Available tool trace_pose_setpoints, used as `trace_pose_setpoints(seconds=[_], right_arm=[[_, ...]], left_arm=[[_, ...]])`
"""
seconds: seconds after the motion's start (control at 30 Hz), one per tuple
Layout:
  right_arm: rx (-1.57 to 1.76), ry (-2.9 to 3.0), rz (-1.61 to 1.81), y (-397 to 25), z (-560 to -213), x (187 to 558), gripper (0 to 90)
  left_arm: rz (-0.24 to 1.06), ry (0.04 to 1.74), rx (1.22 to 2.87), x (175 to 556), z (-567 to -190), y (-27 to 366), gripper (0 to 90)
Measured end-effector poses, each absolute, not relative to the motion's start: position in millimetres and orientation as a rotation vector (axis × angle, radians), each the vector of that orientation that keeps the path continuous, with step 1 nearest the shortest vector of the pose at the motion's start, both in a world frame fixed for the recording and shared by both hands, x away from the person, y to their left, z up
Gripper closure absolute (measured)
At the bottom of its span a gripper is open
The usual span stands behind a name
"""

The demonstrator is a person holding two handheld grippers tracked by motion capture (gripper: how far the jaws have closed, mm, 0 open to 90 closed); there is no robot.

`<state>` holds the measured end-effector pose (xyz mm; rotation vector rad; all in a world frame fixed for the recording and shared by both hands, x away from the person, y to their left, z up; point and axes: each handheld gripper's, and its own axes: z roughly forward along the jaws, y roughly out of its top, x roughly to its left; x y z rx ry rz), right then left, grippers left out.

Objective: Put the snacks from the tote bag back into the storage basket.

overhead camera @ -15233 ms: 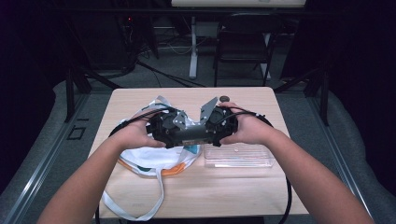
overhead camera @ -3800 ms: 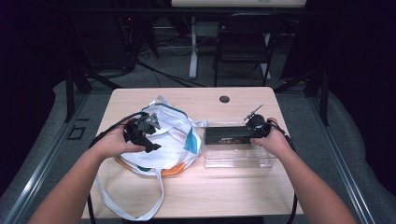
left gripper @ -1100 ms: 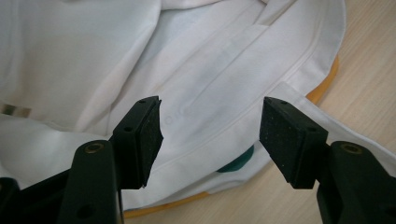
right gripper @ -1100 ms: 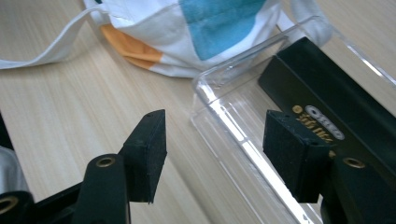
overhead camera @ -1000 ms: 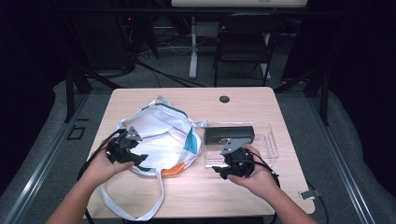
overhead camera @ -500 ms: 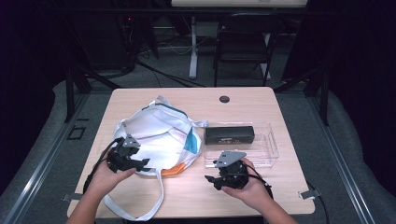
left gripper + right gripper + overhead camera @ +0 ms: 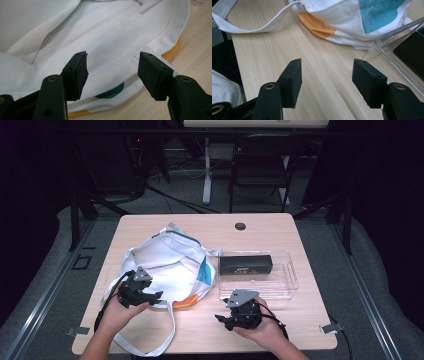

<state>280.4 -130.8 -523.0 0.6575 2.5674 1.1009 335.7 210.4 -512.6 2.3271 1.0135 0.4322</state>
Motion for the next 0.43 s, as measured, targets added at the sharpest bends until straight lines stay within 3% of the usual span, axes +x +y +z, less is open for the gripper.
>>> trace_pose_setpoints(seconds=[0.43], right_arm=[[0.675, 2.516, 1.126, -134.4, -529.5, 279.1, 40.7]], left_arm=[[0.441, 1.035, 2.301, 330.5, -517.4, 218.9, 40.3]])
